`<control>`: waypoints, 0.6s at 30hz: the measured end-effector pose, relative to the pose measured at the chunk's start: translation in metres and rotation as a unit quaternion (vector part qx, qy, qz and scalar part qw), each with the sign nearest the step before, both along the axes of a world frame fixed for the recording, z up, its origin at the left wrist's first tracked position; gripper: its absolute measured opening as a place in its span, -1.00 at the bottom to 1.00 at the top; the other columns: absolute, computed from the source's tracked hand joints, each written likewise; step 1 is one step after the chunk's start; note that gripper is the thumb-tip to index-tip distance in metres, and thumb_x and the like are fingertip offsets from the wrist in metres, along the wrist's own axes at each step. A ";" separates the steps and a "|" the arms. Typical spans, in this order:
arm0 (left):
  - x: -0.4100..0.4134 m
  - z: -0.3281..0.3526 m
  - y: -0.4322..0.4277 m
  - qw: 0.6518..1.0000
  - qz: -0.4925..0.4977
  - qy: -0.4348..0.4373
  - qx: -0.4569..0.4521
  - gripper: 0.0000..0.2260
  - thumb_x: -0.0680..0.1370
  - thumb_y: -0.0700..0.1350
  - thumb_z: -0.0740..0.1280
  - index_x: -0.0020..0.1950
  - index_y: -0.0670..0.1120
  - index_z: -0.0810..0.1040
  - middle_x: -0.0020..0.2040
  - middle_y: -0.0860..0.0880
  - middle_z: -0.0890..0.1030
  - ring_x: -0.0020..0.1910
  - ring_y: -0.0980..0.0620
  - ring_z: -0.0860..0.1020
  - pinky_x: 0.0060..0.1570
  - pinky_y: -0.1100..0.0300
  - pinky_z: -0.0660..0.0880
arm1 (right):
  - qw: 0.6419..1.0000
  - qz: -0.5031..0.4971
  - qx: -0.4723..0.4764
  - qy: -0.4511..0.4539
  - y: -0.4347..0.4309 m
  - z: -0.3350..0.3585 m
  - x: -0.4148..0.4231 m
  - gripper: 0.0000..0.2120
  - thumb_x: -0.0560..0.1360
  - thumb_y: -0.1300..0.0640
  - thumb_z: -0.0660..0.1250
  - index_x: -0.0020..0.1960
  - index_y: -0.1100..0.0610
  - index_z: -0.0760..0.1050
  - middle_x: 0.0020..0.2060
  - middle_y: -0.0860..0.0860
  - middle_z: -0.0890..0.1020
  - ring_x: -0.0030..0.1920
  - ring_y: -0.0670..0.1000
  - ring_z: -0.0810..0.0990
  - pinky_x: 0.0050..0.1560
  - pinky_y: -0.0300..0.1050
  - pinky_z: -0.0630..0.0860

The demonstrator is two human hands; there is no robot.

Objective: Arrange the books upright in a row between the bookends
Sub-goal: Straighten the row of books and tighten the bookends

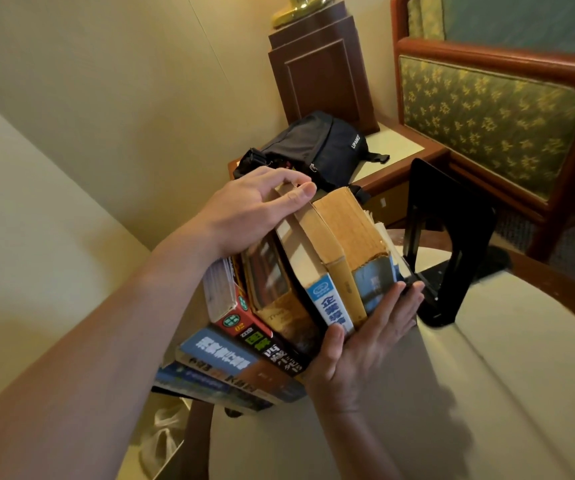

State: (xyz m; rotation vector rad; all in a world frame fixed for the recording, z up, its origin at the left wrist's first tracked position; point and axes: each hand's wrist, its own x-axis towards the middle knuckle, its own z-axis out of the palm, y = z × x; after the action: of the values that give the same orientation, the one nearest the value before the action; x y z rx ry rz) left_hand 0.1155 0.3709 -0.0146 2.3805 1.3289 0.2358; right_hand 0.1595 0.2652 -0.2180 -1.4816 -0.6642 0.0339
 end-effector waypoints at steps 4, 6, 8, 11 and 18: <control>-0.004 -0.001 0.002 1.000 -0.001 0.002 0.001 -0.50 0.45 0.48 0.09 0.32 0.37 0.45 0.36 0.27 0.40 0.38 0.17 0.36 0.41 -0.08 0.32 | 1.000 -0.027 0.001 -0.002 0.006 0.000 -0.004 -0.16 0.61 -0.29 -0.13 0.55 0.40 0.07 0.58 0.33 0.04 0.60 0.32 -0.05 0.50 0.45 -0.05; -0.003 -0.002 0.002 1.000 -0.002 -0.001 -0.001 -0.47 0.42 0.50 0.09 0.31 0.37 0.45 0.35 0.28 0.40 0.36 0.17 0.37 0.40 -0.06 0.33 | 1.000 -0.030 0.001 -0.005 0.008 -0.001 -0.005 -0.18 0.61 -0.28 -0.13 0.56 0.40 0.06 0.58 0.33 0.04 0.60 0.32 -0.04 0.50 0.45 -0.06; -0.002 -0.003 0.003 1.000 -0.002 -0.001 0.003 -0.41 0.37 0.55 0.08 0.32 0.37 0.45 0.35 0.29 0.40 0.35 0.18 0.38 0.39 -0.04 0.35 | 1.000 -0.029 0.001 -0.006 0.008 -0.002 -0.005 -0.18 0.61 -0.27 -0.12 0.56 0.40 0.05 0.58 0.33 0.04 0.60 0.33 -0.05 0.50 0.44 -0.06; -0.002 -0.004 0.002 1.000 -0.006 0.012 0.013 -0.37 0.35 0.58 0.05 0.35 0.39 0.40 0.39 0.30 0.37 0.38 0.19 0.36 0.41 -0.07 0.33 | 1.000 -0.025 0.002 -0.003 0.009 -0.001 -0.004 -0.17 0.61 -0.28 -0.13 0.56 0.41 0.05 0.58 0.33 0.03 0.60 0.32 -0.06 0.51 0.43 -0.07; -0.002 -0.003 -0.002 0.998 -0.021 0.039 0.033 -0.37 0.39 0.56 -0.01 0.42 0.41 0.30 0.48 0.30 0.27 0.44 0.20 0.29 0.43 -0.10 0.31 | 1.000 0.009 0.019 -0.014 0.003 -0.001 -0.002 -0.22 0.63 -0.26 -0.10 0.57 0.34 -0.06 0.59 0.31 -0.05 0.60 0.32 -0.12 0.52 0.43 -0.14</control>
State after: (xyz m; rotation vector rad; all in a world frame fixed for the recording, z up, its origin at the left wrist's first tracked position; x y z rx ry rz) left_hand 0.1138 0.3687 -0.0180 2.4932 1.3235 0.1776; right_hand 0.1576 0.2678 -0.2187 -1.4424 -0.6973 0.0158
